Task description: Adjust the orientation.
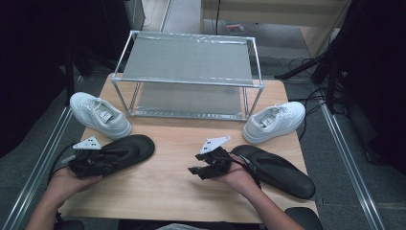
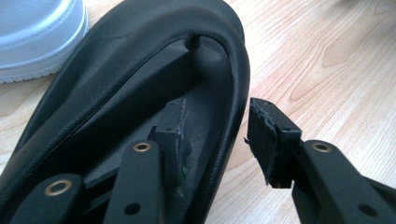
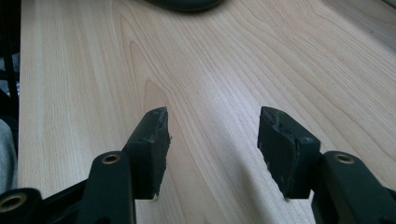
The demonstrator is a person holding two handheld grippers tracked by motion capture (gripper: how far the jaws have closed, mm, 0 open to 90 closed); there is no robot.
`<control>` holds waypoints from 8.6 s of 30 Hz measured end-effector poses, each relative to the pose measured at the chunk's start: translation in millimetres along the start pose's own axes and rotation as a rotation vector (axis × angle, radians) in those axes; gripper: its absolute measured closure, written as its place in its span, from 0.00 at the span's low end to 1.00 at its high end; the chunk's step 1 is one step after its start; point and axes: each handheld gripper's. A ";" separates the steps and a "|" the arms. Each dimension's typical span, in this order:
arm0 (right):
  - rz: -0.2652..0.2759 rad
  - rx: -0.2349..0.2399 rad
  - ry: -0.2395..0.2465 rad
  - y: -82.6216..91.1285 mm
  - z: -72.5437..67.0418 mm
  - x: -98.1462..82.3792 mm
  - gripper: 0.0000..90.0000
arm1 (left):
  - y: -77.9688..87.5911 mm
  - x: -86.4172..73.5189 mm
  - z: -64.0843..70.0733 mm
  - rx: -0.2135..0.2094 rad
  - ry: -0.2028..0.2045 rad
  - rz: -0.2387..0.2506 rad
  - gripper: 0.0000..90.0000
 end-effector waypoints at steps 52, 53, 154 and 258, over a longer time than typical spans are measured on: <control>0.023 -0.039 -0.052 14.0 1.9 -16.1 0.49 | -21.4 80.2 45.3 -0.041 -0.148 0.017 0.91; 0.027 -0.042 -0.058 15.1 2.2 -16.8 0.49 | -25.1 83.9 46.3 -0.048 -0.141 0.010 0.91; 0.091 -0.094 -0.092 -12.9 -7.1 7.6 1.00 | -73.5 77.2 8.4 -0.032 -0.035 -0.055 0.99; 0.208 -0.127 -0.134 80.1 22.7 -20.3 0.61 | -71.7 83.4 60.1 -0.208 -0.076 0.025 0.46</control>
Point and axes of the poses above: each handheld gripper's, and its own axes: y roughly backward along the jaws, x roughly out of its top, z roughly to its right, and after that the axes turned 2 degrees about -y, right-handed
